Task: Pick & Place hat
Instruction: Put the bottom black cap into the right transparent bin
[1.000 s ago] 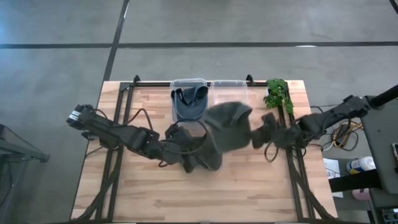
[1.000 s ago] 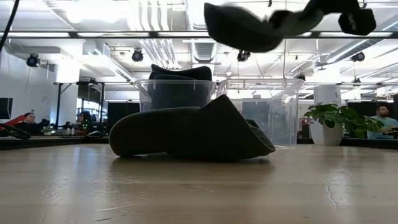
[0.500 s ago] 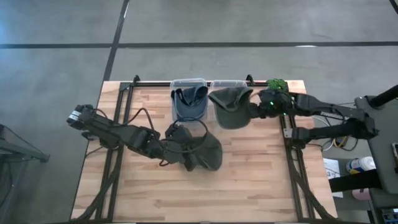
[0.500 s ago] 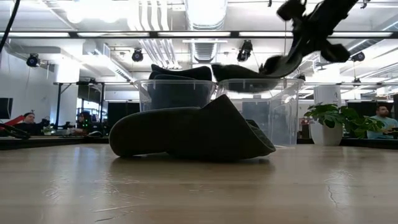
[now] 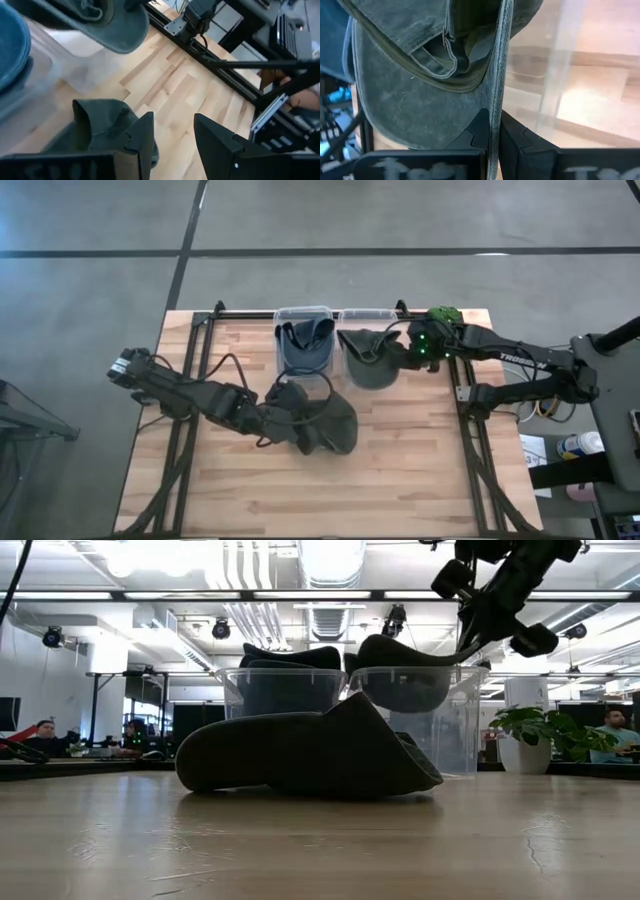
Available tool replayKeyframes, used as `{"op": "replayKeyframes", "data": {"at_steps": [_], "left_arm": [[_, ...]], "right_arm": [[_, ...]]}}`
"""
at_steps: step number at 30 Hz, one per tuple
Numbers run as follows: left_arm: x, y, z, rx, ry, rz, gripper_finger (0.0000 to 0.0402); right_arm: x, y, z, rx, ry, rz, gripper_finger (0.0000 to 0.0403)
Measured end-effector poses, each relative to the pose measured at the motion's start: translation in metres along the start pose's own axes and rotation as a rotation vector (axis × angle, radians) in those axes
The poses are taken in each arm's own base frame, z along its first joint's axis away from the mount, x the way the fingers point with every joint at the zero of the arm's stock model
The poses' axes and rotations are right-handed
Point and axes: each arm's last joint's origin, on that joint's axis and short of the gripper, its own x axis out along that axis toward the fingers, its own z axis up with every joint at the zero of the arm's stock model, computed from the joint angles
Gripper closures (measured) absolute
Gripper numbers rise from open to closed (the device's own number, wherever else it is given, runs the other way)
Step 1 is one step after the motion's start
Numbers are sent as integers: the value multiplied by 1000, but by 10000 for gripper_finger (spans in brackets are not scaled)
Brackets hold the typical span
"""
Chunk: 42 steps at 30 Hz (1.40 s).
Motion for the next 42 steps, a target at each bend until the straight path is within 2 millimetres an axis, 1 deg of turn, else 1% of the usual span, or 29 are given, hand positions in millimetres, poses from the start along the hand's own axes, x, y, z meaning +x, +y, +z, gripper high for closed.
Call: {"op": "replayKeyframes", "data": {"at_steps": [4, 7, 15, 21, 24, 27, 31, 36, 39, 42], "left_arm": [[1, 0, 2, -65, -7, -1, 268], [1, -1, 3, -84, -15, -13, 268], [2, -3, 7, -96, -47, -45, 268], [2, -4, 9, 83, -63, -51, 268], [2, -4, 9, 139, -64, -49, 268], [2, -4, 9, 163, -64, -49, 268], [2, -5, 9, 192, -46, -68, 268], [2, -6, 6, 233, 13, -124, 268], [2, -5, 3, 264, 65, -147, 268], [1, -2, -1, 288, 116, -134, 268]], "right_arm": [[-2, -3, 1, 69, -9, -16, 389], [-2, -5, 1, 85, -8, -36, 384], [-1, -6, 0, 129, -8, -49, 342], [-6, -6, -1, 48, -15, -30, 323], [-8, -7, 0, 12, -45, -32, 311], [-9, -7, 0, -5, -64, -33, 290], [-11, -7, -1, -29, -65, -27, 253], [-17, -6, -7, -163, -64, 0, 213], [-22, -5, -12, -209, -61, 25, 201], [-25, -5, -15, -245, -59, 41, 198]]}}
